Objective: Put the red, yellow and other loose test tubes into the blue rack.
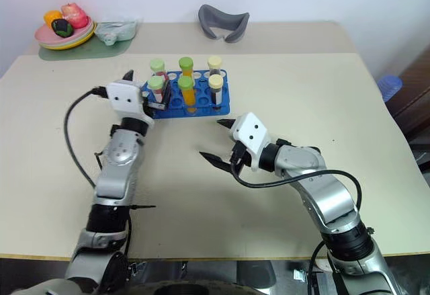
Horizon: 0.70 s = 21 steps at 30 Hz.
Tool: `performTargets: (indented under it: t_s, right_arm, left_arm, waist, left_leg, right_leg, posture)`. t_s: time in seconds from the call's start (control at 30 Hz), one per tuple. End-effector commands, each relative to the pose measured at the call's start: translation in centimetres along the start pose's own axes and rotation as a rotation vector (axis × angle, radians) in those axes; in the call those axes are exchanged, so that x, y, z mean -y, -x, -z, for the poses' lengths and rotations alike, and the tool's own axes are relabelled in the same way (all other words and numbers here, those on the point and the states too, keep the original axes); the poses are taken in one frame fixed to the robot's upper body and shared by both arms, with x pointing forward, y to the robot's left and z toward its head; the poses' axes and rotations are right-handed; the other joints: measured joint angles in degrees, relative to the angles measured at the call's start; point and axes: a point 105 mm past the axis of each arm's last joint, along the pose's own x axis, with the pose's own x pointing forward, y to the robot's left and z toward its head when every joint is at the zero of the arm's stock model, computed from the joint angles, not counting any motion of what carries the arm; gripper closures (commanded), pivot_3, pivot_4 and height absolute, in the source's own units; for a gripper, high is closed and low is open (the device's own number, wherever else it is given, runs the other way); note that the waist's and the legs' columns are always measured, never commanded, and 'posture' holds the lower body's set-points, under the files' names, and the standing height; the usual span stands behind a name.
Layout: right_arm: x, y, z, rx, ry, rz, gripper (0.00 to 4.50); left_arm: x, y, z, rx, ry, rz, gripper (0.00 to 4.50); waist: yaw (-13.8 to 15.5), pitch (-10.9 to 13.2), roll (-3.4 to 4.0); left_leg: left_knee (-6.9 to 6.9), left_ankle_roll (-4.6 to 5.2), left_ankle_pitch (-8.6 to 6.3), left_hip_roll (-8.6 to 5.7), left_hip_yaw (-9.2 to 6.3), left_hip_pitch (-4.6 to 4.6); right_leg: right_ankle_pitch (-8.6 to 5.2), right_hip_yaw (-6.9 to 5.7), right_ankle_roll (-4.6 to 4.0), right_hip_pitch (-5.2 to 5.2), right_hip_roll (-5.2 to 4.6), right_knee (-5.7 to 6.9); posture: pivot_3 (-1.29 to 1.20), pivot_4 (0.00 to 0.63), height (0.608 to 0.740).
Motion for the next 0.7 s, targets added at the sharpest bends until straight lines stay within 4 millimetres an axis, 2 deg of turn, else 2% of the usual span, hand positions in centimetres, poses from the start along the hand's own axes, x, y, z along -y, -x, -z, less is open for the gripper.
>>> performTargets:
  t_s: [0.03,0.1,0.2,0.3,0.47,0.7]
  right_arm:
    - [3.7,3.1,-0.4,-0.006,0.020,0.125,0.00]
    - [6.3,5.7,0.3,-0.046,0.001,0.229,0.00]
    - [9.3,9.5,1.8,-0.112,-0.031,0.358,0.00]
    - [10.8,12.1,2.9,-0.165,-0.041,0.405,0.00]
    - [11.3,12.9,3.9,-0.187,-0.051,0.396,0.00]
    - [11.6,12.4,5.0,-0.194,-0.057,0.379,0.00]
  left_arm:
    - [-2.6,3.1,-1.2,-0.046,-0.027,0.131,0.04]
    - [-4.5,5.6,-0.2,-0.163,-0.050,0.219,0.04]
    - [-8.1,8.3,1.1,-0.296,-0.099,0.218,0.04]
    - [-10.6,9.7,1.3,-0.350,-0.122,0.173,0.04]
    - [-11.5,10.8,1.3,-0.384,-0.166,0.173,0.04]
    - [-11.5,11.8,1.6,-0.401,-0.153,0.125,0.04]
  waist:
    - [-0.1,0.0,0.01]
    - [-0.2,0.0,0.06]
    - [0.1,0.0,0.05]
    - [0.4,0.0,0.04]
    - [-0.2,0.0,0.05]
    - [-0.1,0.0,0.05]
  left_leg:
    - [0.00,0.00,0.00,0.00,0.00,0.00]
    - [-0.07,0.01,-0.01,0.02,0.03,0.05]
    - [-0.08,0.08,-0.05,0.02,0.03,0.07]
    - [-0.05,0.10,-0.06,0.01,0.04,0.08]
    - [-0.08,0.12,-0.07,0.03,0.05,0.16]
    - [-0.08,0.12,-0.07,0.04,0.09,0.22]
  right_leg:
    - [0.00,-0.01,0.00,0.01,0.00,0.00]
    - [-0.01,0.03,-0.01,0.00,0.02,0.00]
    - [-0.02,0.01,-0.03,0.04,0.02,-0.03]
    - [-0.02,0.00,-0.03,0.16,0.00,-0.16]
    - [-0.02,0.01,-0.03,0.19,0.01,-0.17]
    - [-0.02,0.05,-0.03,0.22,0.01,-0.14]
  posture:
    - [0.00,0.150,0.740]
    - [0.00,0.150,0.740]
    - [0.00,0.150,0.740]
    - [0.00,0.150,0.740]
    - [0.00,0.150,0.740]
    - [0.00,0.150,0.740]
